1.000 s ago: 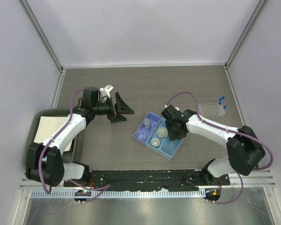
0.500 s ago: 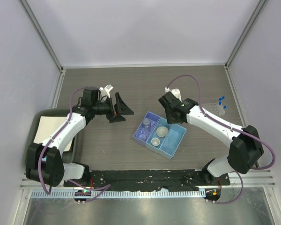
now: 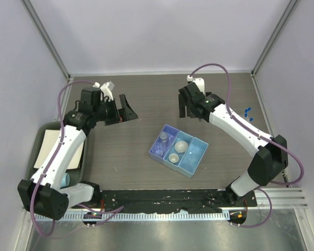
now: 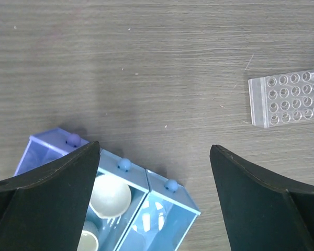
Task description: Organize the chemistry lab equipment
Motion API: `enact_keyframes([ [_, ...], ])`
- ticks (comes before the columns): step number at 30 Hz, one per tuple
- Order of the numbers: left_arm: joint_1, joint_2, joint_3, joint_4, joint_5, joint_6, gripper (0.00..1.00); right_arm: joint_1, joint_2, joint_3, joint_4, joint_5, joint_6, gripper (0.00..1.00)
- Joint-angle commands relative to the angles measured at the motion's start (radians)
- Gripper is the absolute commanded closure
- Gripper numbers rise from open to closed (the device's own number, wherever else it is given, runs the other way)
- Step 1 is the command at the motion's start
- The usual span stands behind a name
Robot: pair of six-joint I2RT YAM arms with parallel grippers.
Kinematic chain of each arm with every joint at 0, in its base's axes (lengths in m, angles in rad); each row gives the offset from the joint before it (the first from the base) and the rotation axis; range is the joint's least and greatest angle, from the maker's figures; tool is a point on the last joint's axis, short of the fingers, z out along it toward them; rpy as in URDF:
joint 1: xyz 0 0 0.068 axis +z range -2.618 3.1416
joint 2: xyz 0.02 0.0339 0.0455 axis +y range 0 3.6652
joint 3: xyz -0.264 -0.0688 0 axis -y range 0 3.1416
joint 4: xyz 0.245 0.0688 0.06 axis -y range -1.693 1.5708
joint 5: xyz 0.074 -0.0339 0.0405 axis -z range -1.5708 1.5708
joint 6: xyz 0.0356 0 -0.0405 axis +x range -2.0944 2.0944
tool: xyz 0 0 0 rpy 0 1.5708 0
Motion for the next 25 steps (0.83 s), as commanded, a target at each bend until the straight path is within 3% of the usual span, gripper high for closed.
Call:
enact_keyframes([
  [1,0.003,-0.046,0.044,-0.086,-0.270,0.082,0.00,-0.076,0.027,0.105,-0.039,-0.079,0.049,0.08],
  [6,0.005,-0.087,0.021,-0.054,-0.541,0.100,0.00,-0.077,0.118,0.232,-0.224,0.209,0.160,0.05],
  [8,0.003,-0.115,-0.004,-0.026,-0.584,0.100,0.00,-0.077,0.124,0.249,-0.275,0.266,0.171,0.05],
  [13,0.005,-0.136,-0.037,0.020,-0.701,0.090,0.00,-0.080,0.054,0.162,-0.231,0.297,0.181,0.05],
  [19,0.003,-0.187,-0.068,0.022,-0.727,0.108,0.00,-0.094,-0.040,0.101,-0.139,0.277,0.091,0.03],
  [21,0.003,-0.210,-0.073,0.031,-0.727,0.111,0.00,-0.096,-0.150,0.045,-0.003,0.196,0.058,0.03],
  [25,0.003,-0.221,-0.068,0.025,-0.732,0.117,0.00,-0.097,-0.230,0.014,0.039,0.246,0.079,0.03],
])
